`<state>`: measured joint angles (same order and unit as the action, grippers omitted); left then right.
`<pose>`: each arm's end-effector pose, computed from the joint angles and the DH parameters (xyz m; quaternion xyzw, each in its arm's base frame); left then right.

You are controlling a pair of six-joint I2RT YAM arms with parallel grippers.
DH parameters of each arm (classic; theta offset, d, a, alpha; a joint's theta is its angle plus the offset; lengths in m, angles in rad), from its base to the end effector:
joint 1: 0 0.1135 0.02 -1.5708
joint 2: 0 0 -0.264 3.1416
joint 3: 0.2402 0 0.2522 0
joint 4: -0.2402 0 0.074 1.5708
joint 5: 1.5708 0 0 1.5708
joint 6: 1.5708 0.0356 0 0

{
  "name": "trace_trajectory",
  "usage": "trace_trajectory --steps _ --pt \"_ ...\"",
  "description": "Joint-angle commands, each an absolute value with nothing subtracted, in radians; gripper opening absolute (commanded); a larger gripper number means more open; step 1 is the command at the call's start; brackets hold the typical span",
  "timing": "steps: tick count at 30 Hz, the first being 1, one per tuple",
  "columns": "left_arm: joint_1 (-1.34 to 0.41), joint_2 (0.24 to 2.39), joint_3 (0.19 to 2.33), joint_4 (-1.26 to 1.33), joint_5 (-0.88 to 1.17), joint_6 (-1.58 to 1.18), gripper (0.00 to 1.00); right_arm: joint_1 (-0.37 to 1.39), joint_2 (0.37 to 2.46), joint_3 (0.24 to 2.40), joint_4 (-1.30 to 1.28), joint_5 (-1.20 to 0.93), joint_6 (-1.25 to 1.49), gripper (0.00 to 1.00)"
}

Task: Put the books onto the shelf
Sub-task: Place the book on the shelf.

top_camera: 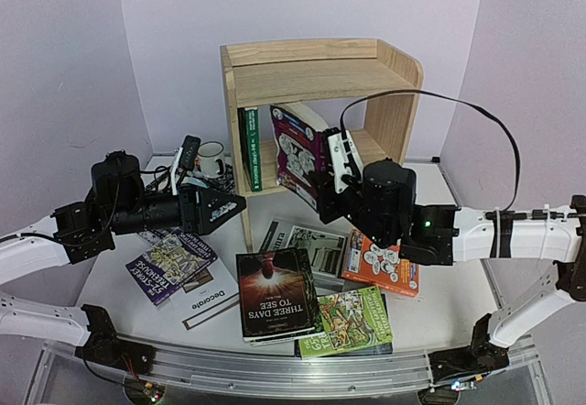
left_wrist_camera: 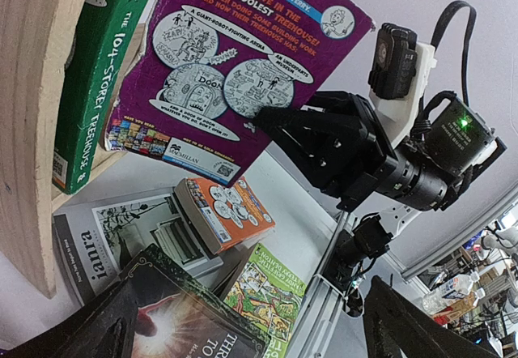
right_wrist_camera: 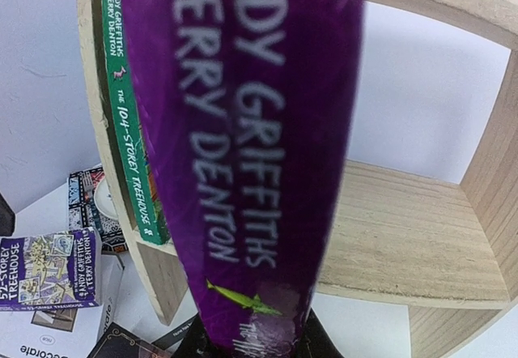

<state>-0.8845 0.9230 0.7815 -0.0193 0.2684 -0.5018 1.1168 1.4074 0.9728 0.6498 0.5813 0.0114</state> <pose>0.1312 -0.1751 0.3315 0.2287 0.7245 -0.4887 0.4289 0.1605 0.2843 0.3474 -0.1254 0.6285 0.2471 0.7267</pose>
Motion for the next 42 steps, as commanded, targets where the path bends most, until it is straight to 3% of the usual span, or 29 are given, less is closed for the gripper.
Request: trace_trajectory --steps 1,42 --pt "-0.881 0.910 0.816 -0.014 0.275 -0.499 0.99 1.114 1.427 1.066 0.744 0.650 0.021 0.00" --pt "-0.881 0.902 0.775 -0.004 0.279 -0.507 0.99 1.114 1.885 1.552 0.802 0.788 -0.031 0.00"
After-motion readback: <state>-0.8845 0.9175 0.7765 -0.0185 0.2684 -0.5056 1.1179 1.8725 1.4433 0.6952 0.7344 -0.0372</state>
